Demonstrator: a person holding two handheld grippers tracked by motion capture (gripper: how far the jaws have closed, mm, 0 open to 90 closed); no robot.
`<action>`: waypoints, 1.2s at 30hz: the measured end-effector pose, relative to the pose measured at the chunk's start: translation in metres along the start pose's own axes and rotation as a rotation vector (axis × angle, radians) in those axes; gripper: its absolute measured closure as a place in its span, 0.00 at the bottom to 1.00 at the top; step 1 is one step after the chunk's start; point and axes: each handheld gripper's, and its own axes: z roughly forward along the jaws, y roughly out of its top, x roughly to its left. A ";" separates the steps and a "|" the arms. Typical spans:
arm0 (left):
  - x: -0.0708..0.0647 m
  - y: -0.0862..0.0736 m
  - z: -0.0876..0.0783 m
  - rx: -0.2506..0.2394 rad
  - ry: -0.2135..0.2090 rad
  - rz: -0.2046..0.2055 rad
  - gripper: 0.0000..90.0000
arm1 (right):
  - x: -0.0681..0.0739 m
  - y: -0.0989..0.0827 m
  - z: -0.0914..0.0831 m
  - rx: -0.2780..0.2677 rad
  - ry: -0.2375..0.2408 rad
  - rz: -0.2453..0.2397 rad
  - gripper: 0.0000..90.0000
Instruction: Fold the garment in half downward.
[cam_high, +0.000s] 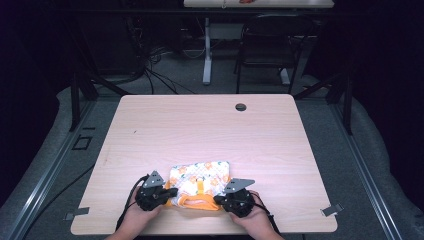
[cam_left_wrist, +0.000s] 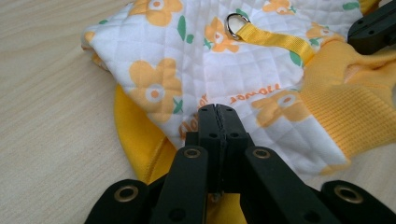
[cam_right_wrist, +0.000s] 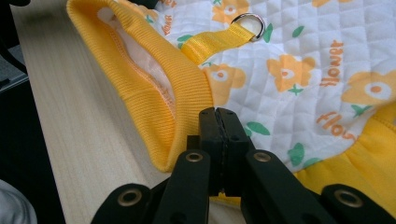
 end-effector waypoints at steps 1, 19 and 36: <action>0.000 0.000 0.000 -0.001 0.001 0.001 1.00 | 0.000 0.000 0.000 0.000 -0.004 0.000 1.00; 0.016 0.014 0.013 -0.009 0.049 -0.025 1.00 | -0.017 0.011 0.010 -0.016 -0.026 0.036 1.00; 0.037 0.034 0.030 -0.020 0.091 -0.062 1.00 | -0.040 0.025 0.022 -0.033 -0.067 0.089 1.00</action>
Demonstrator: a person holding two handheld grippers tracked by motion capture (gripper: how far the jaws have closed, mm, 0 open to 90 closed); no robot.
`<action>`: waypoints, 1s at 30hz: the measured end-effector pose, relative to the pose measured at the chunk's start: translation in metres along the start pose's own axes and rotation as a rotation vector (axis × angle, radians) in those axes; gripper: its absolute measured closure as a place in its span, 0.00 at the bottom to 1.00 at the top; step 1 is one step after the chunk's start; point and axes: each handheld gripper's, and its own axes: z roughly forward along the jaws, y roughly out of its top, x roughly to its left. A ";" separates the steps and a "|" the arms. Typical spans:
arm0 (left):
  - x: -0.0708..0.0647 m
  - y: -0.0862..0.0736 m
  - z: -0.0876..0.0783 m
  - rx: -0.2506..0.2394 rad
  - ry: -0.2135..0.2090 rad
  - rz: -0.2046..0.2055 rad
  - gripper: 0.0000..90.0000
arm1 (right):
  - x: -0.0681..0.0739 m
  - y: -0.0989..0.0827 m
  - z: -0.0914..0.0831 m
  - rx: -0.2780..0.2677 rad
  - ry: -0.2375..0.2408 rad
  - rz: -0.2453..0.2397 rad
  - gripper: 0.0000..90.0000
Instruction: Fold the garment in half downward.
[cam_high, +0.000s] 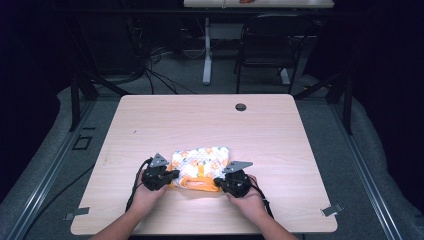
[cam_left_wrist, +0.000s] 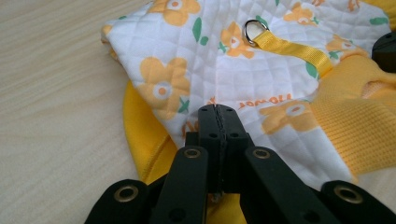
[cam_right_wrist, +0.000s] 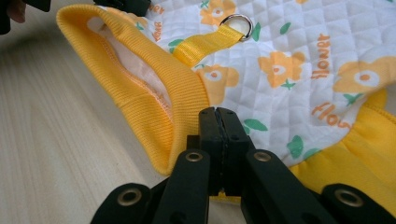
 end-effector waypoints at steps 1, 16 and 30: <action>0.001 0.001 0.001 -0.004 0.003 -0.003 1.00 | 0.000 0.001 0.001 0.004 -0.006 -0.003 1.00; 0.017 0.008 0.011 -0.034 0.018 -0.055 1.00 | -0.009 0.017 0.013 0.011 -0.035 -0.023 1.00; 0.016 0.015 0.012 -0.031 0.037 -0.050 1.00 | -0.012 0.020 0.014 0.003 -0.050 -0.021 1.00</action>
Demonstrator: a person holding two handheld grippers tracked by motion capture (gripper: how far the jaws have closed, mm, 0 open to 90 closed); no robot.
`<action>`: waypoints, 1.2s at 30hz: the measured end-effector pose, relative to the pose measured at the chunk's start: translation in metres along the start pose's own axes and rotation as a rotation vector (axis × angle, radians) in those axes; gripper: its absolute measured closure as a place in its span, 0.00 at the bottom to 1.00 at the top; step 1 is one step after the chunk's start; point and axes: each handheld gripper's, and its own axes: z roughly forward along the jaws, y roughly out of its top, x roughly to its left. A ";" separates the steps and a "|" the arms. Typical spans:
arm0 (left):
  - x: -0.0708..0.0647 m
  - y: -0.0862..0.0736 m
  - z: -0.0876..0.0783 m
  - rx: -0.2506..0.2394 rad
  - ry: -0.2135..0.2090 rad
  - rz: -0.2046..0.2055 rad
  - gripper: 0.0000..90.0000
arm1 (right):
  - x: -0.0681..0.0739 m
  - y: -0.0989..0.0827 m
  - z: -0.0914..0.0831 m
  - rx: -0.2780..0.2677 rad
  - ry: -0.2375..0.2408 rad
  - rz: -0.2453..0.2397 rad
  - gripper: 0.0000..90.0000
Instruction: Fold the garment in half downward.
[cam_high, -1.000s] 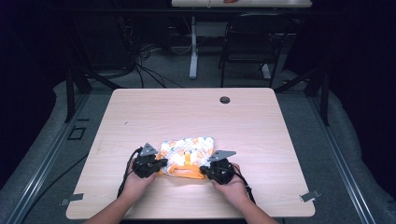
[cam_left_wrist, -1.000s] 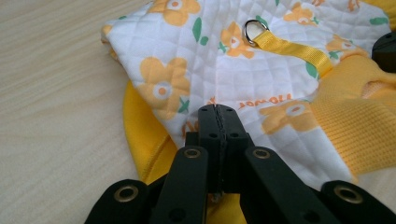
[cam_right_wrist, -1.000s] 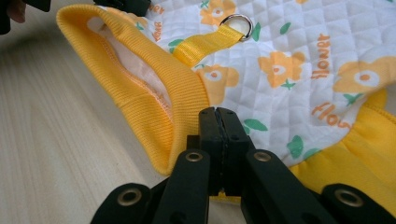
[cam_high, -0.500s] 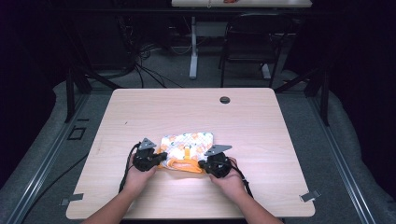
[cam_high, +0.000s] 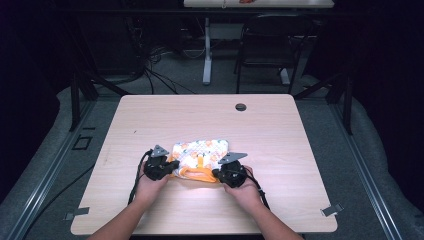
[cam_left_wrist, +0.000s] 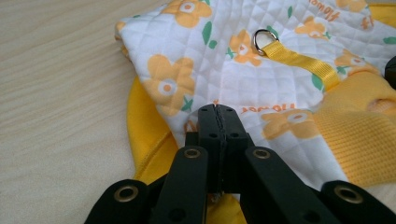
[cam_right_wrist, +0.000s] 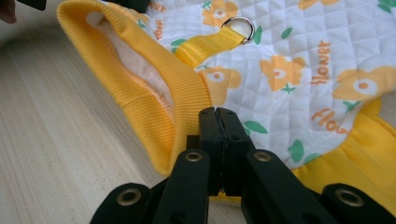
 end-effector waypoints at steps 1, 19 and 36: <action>0.000 0.000 0.000 0.000 0.000 0.000 1.00 | 0.000 0.000 0.000 0.000 0.000 0.000 1.00; -0.008 -0.002 -0.048 -0.043 -0.022 0.027 0.99 | 0.014 0.006 -0.041 -0.057 -0.001 -0.044 0.97; -0.002 -0.039 -0.086 -0.079 0.002 0.002 0.97 | 0.013 -0.032 -0.079 -0.106 -0.071 -0.017 0.95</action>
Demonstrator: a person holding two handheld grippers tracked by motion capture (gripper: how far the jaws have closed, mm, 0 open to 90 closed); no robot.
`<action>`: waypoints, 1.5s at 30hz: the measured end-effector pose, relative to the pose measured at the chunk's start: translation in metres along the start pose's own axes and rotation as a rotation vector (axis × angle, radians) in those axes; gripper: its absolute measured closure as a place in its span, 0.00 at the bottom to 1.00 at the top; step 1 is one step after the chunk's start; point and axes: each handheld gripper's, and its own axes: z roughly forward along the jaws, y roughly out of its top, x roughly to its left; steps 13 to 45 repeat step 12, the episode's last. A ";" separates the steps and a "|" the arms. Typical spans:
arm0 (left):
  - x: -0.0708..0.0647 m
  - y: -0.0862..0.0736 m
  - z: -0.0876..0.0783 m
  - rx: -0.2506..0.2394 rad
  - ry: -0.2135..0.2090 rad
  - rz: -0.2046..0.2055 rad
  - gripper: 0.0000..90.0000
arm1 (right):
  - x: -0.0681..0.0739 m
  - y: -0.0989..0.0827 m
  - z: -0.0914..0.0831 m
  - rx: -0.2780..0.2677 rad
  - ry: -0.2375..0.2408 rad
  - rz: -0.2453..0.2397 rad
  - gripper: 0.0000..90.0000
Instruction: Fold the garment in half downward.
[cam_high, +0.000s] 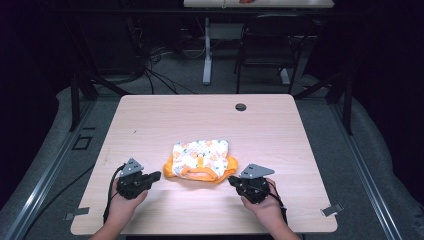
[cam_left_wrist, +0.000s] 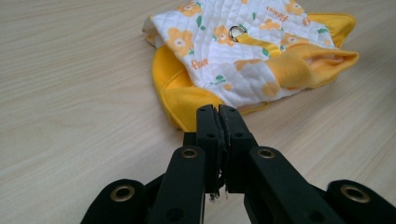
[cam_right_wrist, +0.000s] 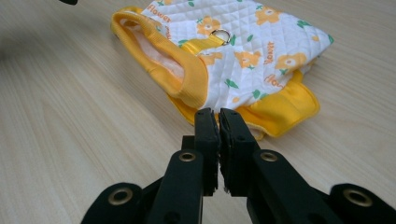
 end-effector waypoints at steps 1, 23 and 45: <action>0.000 0.000 0.000 0.000 0.000 0.000 0.97 | 0.000 0.000 0.000 0.000 0.000 0.000 0.95; 0.006 -0.020 -0.003 -0.016 0.017 -0.028 0.84 | 0.002 -0.016 0.003 0.015 -0.012 -0.004 0.83; 0.006 -0.020 -0.003 -0.016 0.017 -0.028 0.84 | 0.002 -0.016 0.003 0.015 -0.012 -0.004 0.83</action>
